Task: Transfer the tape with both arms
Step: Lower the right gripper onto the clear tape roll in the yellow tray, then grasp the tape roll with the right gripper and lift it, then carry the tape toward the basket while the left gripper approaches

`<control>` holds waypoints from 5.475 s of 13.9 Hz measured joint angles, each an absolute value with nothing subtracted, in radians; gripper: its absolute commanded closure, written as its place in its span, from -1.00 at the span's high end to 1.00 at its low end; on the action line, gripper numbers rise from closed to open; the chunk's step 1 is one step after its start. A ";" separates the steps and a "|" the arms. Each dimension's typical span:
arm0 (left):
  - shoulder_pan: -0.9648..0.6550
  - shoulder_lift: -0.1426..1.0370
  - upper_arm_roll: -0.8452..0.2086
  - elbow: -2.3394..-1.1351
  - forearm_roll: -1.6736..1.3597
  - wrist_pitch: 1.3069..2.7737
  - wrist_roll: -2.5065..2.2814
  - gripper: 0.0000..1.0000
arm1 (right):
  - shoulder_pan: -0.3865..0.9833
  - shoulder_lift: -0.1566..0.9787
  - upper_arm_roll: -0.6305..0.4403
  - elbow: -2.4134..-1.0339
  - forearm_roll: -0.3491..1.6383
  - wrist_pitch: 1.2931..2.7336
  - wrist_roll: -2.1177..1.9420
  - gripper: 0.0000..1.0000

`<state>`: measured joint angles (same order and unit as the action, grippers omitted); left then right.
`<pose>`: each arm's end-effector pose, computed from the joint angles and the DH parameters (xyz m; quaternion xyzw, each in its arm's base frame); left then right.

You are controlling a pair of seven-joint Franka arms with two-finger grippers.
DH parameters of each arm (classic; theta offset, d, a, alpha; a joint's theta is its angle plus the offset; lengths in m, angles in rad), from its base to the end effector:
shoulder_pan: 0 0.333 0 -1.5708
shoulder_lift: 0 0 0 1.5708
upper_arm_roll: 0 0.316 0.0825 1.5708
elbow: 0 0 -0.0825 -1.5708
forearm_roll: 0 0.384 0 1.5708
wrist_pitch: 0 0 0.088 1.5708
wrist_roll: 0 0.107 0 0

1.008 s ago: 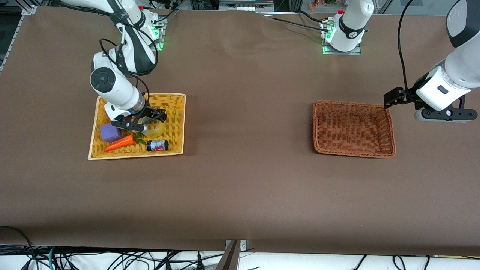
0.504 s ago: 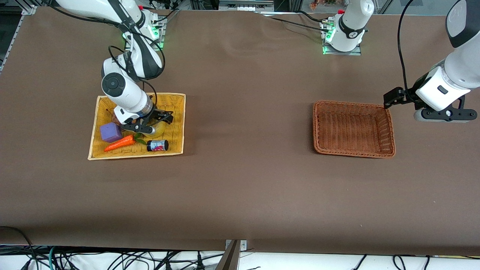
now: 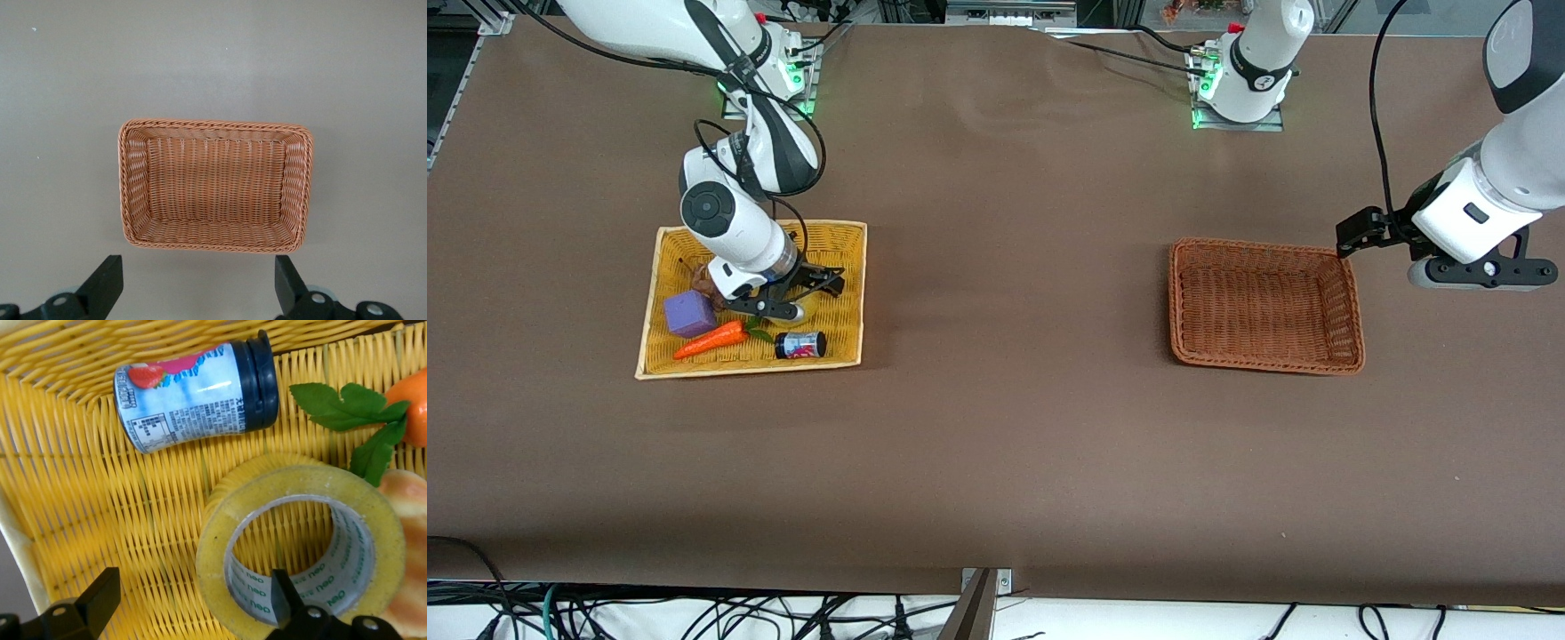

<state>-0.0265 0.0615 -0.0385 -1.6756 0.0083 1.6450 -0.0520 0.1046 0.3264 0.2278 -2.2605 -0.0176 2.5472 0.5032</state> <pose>0.5708 -0.0358 0.5465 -0.9989 0.0070 0.0458 0.0056 0.5064 0.1773 0.2170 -0.9959 0.0831 0.0269 0.0225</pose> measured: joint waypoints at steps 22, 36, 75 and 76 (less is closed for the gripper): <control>-0.027 0.063 -0.039 -1.676 0.008 1.645 -0.052 1.00 | 0.109 0.131 0.314 -2.187 -0.028 2.331 0.556 -0.88; -0.027 0.110 -0.027 -1.677 0.008 1.672 -0.052 1.00 | 0.565 0.682 0.366 -1.461 -0.219 2.194 1.364 -1.00; -0.180 0.313 -0.257 -1.780 -0.100 2.013 -0.548 1.00 | 0.031 0.448 0.322 -1.330 -0.262 1.724 0.427 1.00; -0.195 0.334 -0.271 -1.781 -0.100 2.031 -0.582 1.00 | -0.018 0.441 0.321 -1.329 -0.225 1.721 0.363 1.00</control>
